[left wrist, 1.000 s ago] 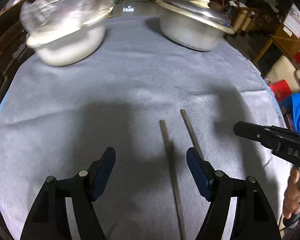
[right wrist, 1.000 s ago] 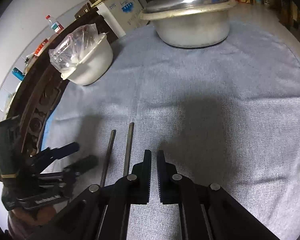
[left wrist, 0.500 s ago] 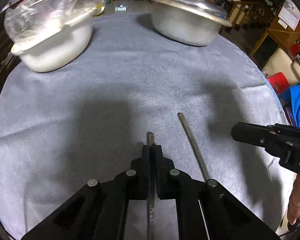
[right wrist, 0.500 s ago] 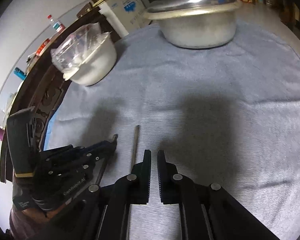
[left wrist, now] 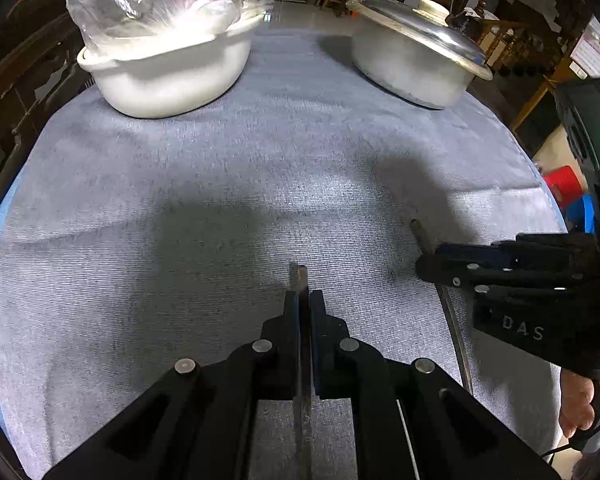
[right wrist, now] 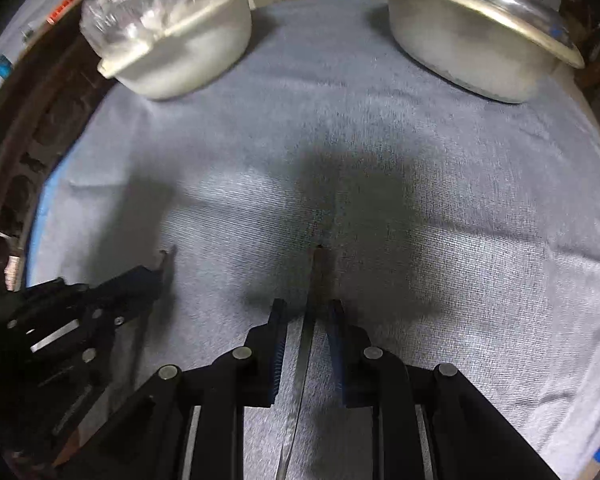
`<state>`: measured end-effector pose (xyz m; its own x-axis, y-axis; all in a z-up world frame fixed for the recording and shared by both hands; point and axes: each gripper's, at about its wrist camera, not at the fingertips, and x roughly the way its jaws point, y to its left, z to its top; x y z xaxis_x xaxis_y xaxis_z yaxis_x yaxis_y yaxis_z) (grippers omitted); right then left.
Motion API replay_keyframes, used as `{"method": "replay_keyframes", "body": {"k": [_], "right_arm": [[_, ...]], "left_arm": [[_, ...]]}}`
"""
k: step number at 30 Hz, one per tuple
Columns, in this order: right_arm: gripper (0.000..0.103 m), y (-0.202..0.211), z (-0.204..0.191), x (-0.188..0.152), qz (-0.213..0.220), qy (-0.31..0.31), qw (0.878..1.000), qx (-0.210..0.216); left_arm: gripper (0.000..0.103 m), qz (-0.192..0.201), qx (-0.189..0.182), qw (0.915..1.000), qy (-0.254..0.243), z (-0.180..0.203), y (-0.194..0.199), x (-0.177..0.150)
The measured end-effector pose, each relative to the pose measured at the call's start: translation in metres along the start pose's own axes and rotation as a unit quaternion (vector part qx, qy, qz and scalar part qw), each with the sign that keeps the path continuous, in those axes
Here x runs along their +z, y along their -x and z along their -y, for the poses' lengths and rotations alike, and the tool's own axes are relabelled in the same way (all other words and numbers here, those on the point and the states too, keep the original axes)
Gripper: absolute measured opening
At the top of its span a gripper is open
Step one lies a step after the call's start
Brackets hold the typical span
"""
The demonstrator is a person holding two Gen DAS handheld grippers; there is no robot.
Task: Organize utensils
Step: 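Close the left tool on one chopstick while the right tool grasps the other, then lift both held chopsticks upright off the cloth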
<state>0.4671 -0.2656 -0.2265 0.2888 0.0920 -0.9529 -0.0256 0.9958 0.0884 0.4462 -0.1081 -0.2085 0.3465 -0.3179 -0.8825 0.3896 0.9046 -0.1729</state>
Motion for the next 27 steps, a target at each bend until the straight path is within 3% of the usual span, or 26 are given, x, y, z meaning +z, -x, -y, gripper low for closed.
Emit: {"method": "replay_keyframes", "body": {"k": [5, 11, 18, 22, 27], "right_arm": [[0.009, -0.002, -0.007, 0.002, -0.004, 0.023, 0.999, -0.033], [0.007, 0.005, 0.008, -0.011, 0.02, 0.002, 1.0, 0.004], [0.007, 0.04, 0.033, -0.027, 0.079, -0.031, 0.996, 0.037], [0.007, 0.065, 0.044, -0.037, 0.115, -0.039, 0.991, 0.047], [0.007, 0.099, 0.062, -0.058, 0.167, -0.064, 0.982, 0.054]], "left_arm": [[0.005, -0.012, -0.001, 0.9999, 0.006, -0.005, -0.005, -0.001], [0.005, -0.024, 0.001, 0.9997, 0.001, -0.003, -0.006, 0.001], [0.005, -0.028, 0.015, 0.9994, 0.016, 0.0, -0.009, 0.005], [0.005, -0.008, 0.02, 0.9994, 0.028, -0.002, 0.005, -0.003], [0.005, 0.053, 0.033, 0.9975, 0.033, -0.003, 0.051, -0.017]]}}
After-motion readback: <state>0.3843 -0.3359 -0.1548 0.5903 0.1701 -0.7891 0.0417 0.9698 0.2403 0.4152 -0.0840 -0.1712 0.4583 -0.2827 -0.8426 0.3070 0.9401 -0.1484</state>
